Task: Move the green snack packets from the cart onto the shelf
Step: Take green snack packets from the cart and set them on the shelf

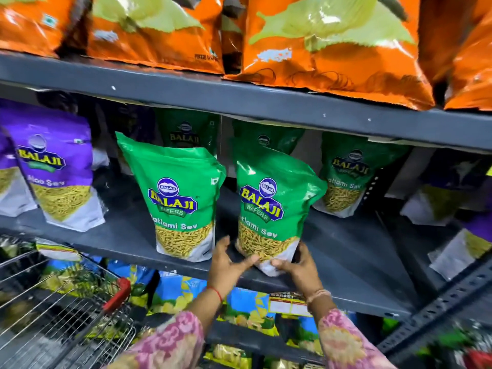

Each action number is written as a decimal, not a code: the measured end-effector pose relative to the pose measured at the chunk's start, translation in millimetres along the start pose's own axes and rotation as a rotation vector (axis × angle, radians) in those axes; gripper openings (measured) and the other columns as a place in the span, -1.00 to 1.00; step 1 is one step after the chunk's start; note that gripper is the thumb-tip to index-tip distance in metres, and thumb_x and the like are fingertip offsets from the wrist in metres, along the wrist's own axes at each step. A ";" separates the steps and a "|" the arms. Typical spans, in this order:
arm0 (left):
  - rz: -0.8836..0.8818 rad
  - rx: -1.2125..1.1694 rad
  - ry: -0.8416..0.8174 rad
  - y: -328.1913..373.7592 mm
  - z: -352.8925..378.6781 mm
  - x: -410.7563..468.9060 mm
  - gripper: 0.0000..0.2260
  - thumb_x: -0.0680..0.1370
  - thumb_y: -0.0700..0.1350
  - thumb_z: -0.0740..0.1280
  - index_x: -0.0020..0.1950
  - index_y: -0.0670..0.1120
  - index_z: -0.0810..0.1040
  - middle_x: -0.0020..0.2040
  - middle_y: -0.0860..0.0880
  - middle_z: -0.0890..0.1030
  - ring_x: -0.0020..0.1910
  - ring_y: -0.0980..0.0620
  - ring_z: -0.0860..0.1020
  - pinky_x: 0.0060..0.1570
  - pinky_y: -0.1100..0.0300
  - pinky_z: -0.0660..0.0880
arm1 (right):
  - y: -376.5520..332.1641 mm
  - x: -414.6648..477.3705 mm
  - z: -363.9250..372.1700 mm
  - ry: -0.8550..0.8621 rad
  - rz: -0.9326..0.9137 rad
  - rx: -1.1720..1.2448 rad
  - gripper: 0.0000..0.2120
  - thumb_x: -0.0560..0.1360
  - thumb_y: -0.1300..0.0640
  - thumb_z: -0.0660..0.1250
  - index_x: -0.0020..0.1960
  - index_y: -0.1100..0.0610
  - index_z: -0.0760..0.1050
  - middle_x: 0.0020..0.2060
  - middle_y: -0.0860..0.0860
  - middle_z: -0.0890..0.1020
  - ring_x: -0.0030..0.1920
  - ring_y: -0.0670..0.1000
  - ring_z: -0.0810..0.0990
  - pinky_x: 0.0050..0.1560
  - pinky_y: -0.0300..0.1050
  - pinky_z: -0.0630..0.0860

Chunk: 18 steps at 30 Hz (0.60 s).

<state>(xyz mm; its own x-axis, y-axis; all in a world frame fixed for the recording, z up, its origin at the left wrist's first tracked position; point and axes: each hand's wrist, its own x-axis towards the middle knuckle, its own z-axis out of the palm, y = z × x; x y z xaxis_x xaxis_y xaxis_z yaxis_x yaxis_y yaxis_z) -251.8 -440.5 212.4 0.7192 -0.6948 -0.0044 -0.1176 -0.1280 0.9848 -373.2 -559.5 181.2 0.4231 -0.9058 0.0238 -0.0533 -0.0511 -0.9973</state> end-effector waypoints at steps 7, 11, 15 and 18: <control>-0.035 0.005 -0.227 -1.6 -5.4 23.0 -0.09 0.14 -0.11 0.55 0.38 -0.15 0.17 0.21 -0.03 0.37 0.24 0.07 0.31 0.06 0.41 0.25 | -8.4 9.2 -14.0 -0.148 0.072 0.048 -0.54 0.11 0.24 0.48 0.00 0.26 0.51 -0.29 -0.14 0.71 -0.21 -0.13 0.64 -0.18 -0.29 0.57; -0.029 0.033 -0.116 -15.8 -3.7 18.3 -0.24 0.17 -0.11 0.56 0.27 -0.15 0.28 0.14 -0.06 0.44 0.19 -0.02 0.41 0.19 0.14 0.33 | -6.3 0.9 -9.3 -0.051 0.072 0.012 -0.75 0.39 0.43 0.30 0.02 0.22 0.47 -0.18 -0.03 0.63 -0.13 -0.03 0.61 0.10 -0.08 0.54; -0.015 0.020 -0.112 -15.9 -3.1 14.3 -0.31 0.26 -0.22 0.52 0.29 -0.14 0.26 0.15 -0.04 0.43 0.20 0.01 0.38 0.21 0.14 0.31 | -14.9 -11.9 -8.2 -0.050 0.020 -0.195 -0.82 0.44 0.31 0.29 -0.01 0.11 0.47 -0.10 0.07 0.58 0.00 0.04 0.52 -0.03 -0.35 0.46; -0.010 0.013 -0.099 -18.2 -1.1 12.9 -0.31 0.28 -0.23 0.51 0.30 -0.14 0.24 0.18 -0.05 0.41 0.23 0.03 0.36 0.21 0.17 0.28 | -17.1 -18.0 -5.4 -0.025 -0.009 -0.287 -0.78 0.48 0.25 0.25 0.13 0.22 0.45 0.00 0.16 0.62 0.04 0.12 0.56 -0.09 -0.21 0.41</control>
<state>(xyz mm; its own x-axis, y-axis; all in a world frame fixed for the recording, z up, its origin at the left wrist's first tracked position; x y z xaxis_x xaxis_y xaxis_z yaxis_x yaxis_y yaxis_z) -239.6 -446.3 194.6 0.6491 -0.7600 -0.0317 -0.1205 -0.1439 0.9822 -384.9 -544.6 198.2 0.4465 -0.8944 0.0272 -0.3014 -0.1789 -0.9366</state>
